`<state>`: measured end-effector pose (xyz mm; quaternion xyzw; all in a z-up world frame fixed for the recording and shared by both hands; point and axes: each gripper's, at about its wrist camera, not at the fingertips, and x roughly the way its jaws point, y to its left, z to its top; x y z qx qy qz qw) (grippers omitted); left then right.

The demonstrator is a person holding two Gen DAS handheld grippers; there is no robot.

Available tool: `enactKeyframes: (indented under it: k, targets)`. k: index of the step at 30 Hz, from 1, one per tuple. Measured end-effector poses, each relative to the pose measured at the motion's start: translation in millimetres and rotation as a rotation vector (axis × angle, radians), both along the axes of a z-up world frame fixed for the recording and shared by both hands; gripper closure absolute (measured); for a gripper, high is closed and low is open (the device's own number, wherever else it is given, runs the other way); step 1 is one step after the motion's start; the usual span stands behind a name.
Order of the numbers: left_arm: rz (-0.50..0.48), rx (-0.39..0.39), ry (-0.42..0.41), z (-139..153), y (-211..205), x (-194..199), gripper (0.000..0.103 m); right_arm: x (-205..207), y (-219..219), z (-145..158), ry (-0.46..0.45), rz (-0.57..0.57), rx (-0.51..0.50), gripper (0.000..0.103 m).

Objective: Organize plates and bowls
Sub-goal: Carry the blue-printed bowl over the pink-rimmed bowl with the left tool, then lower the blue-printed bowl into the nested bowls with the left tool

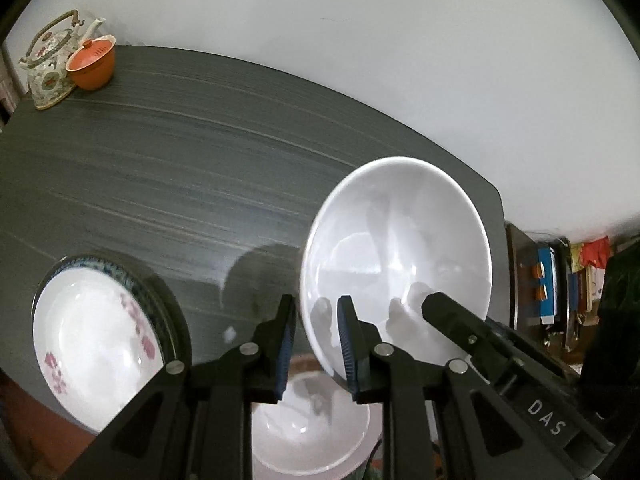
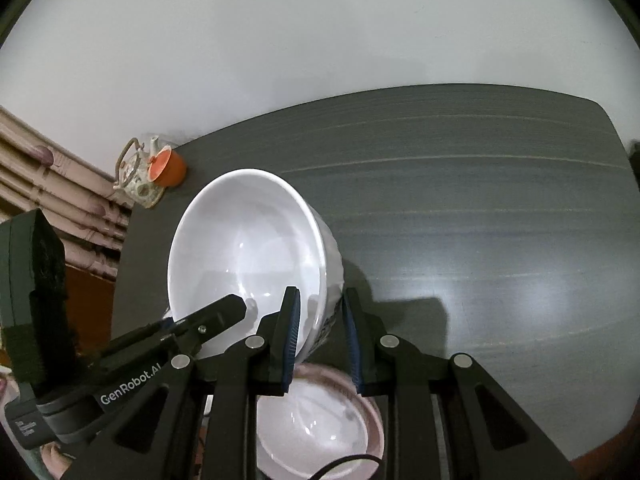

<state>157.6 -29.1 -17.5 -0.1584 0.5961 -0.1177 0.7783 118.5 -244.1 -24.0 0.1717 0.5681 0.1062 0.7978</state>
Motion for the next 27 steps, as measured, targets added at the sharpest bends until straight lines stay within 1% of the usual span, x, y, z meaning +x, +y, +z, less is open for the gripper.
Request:
enactKeyframes:
  k: [5, 10, 15, 20, 27]
  targets:
    - [-0.006, -0.005, -0.017, 12, 0, -27, 0.082, -27, -2, 7, 0.006, -0.003, 0.003, 0.082]
    - [-0.019, -0.006, -0.024, 17, -3, -50, 0.082, -53, -2, 12, -0.004, -0.016, 0.014, 0.082]
    - [-0.033, -0.005, -0.006, 12, -3, -67, 0.082, -76, -1, 8, 0.007, -0.026, 0.035, 0.082]
    - [-0.037, -0.011, 0.013, 4, 0, -82, 0.082, -89, 1, 3, 0.023, -0.029, 0.039, 0.082]
    - [-0.048, 0.004, 0.031, -8, 5, -96, 0.082, -103, 5, -5, 0.043, -0.03, 0.04, 0.082]
